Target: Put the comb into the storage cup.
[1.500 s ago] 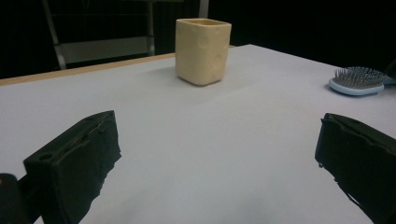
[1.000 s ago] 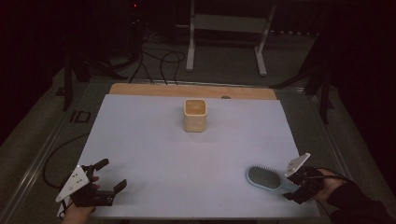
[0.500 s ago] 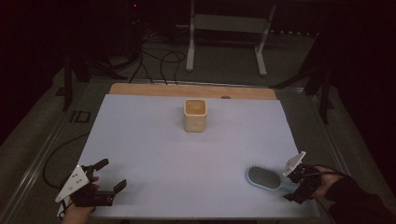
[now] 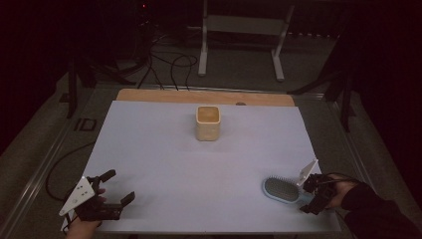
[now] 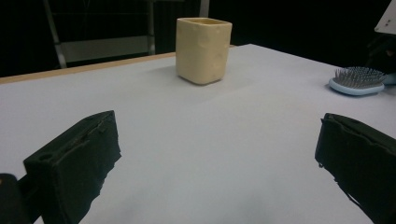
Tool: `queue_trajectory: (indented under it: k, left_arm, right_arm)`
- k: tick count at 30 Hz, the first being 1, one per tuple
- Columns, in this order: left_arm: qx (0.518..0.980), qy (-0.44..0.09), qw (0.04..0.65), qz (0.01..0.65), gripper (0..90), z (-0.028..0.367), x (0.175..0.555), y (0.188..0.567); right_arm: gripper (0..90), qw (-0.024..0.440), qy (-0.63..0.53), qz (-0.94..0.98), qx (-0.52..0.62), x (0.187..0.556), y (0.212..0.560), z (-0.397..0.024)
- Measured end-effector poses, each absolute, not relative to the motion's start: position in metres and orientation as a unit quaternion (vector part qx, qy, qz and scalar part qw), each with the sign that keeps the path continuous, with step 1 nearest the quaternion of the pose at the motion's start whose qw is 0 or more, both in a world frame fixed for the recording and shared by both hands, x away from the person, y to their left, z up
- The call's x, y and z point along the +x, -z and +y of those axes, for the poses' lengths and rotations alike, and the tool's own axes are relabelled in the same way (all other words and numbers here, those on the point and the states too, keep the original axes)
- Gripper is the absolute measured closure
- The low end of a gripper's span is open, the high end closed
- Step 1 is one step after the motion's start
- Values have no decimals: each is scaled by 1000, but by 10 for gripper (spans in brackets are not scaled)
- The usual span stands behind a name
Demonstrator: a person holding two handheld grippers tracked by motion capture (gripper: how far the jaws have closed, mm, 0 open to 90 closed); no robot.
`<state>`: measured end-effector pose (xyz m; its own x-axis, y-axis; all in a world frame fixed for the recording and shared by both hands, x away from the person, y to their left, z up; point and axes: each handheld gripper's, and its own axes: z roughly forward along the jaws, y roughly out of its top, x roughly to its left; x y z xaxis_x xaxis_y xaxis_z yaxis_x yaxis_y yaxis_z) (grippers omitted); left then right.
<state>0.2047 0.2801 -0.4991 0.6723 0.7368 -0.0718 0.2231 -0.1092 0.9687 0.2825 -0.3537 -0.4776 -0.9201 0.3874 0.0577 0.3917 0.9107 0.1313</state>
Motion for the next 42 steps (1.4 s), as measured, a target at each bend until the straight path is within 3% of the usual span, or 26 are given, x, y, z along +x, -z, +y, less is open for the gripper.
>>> queue_trajectory:
  k: [2, 8, 15, 42]
  left_arm:
    - [711, -224, 575, 338, 0, 280, 205, 499]
    - [711, -224, 575, 337, 0, 280, 205, 499]
    - [711, -224, 575, 337, 0, 280, 204, 499]
    - [711, -222, 574, 340, 0, 280, 205, 500]
  right_arm:
    - [242, 12, 64, -978, -198, 283, 478, -353]
    - [462, -5, 58, -982, -180, 284, 479, -349]
    - [612, -10, 37, -986, -165, 287, 479, -343]
    - [698, -3, 9, -986, -167, 288, 485, -339]
